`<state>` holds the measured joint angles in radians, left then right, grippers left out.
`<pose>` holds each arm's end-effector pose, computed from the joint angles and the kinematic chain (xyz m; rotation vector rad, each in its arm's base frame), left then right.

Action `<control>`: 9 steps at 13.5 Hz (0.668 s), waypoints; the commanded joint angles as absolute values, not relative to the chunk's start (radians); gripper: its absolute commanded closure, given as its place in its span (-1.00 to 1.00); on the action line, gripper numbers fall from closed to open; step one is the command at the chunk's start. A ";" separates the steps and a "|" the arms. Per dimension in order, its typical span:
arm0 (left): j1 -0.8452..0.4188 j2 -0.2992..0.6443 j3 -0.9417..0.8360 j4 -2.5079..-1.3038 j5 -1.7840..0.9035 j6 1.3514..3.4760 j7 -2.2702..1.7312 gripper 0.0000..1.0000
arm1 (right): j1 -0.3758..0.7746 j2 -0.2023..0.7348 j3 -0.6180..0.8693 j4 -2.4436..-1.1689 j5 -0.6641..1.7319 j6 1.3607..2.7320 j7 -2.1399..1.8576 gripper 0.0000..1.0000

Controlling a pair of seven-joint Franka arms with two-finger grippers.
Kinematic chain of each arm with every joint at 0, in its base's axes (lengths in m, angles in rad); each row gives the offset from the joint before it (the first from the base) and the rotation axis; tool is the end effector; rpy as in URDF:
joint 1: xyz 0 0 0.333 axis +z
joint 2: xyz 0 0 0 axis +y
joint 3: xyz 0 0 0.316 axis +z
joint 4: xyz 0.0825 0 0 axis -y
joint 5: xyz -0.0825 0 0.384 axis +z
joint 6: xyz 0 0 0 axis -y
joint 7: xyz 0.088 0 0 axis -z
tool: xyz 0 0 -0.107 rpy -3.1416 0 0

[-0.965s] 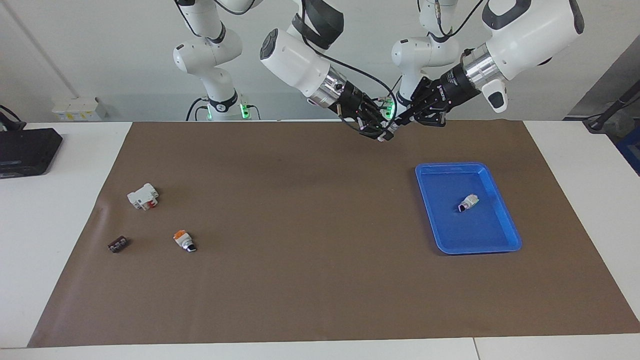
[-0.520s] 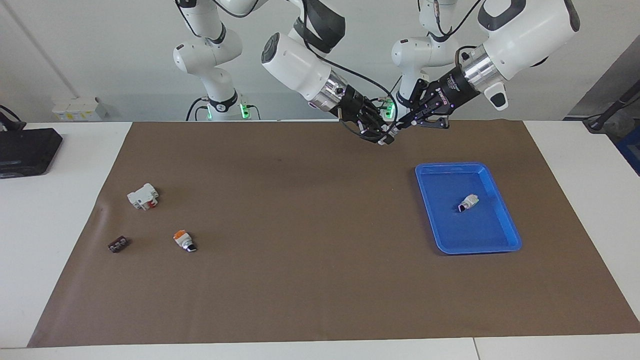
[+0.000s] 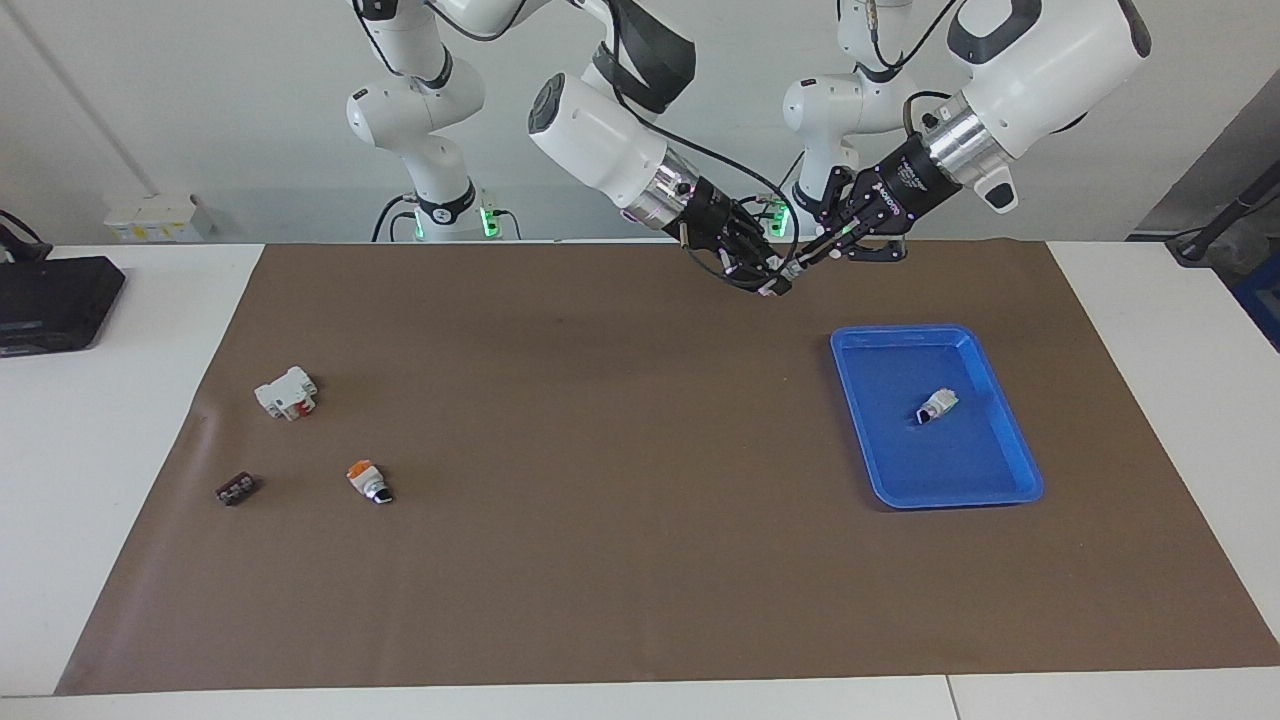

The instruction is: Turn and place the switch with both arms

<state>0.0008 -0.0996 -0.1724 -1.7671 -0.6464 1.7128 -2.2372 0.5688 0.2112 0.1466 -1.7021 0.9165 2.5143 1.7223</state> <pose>0.5177 -0.1513 0.6148 1.3199 2.4290 -0.8113 0.5139 0.4267 0.5330 -1.5741 1.6574 0.6503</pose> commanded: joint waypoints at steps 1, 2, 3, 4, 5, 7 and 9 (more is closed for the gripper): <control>0.003 -0.097 -0.160 -1.793 -0.591 1.818 -2.238 1.00 | 0.568 0.175 0.156 -1.717 0.905 2.477 1.706 1.00; 0.003 -0.095 -0.160 -1.793 -0.591 1.818 -2.237 1.00 | 0.566 0.175 0.156 -1.717 0.905 2.476 1.706 1.00; 0.003 -0.095 -0.160 -1.790 -0.591 1.818 -2.235 1.00 | 0.566 0.175 0.156 -1.717 0.905 2.474 1.706 1.00; 0.002 -0.095 -0.160 -1.789 -0.591 1.818 -2.233 1.00 | 0.566 0.175 0.156 -1.717 0.905 2.474 1.706 1.00; 0.000 -0.095 -0.160 -1.787 -0.591 1.816 -2.235 1.00 | 0.565 0.175 0.156 -1.717 0.905 2.473 1.707 1.00; -0.002 -0.094 -0.160 -1.783 -0.589 1.816 -2.237 1.00 | 0.563 0.167 0.156 -1.718 0.905 2.468 1.710 0.01; -0.002 -0.094 -0.160 -1.782 -0.589 1.816 -2.229 1.00 | 0.563 0.160 0.156 -1.720 0.861 2.468 1.704 -1.00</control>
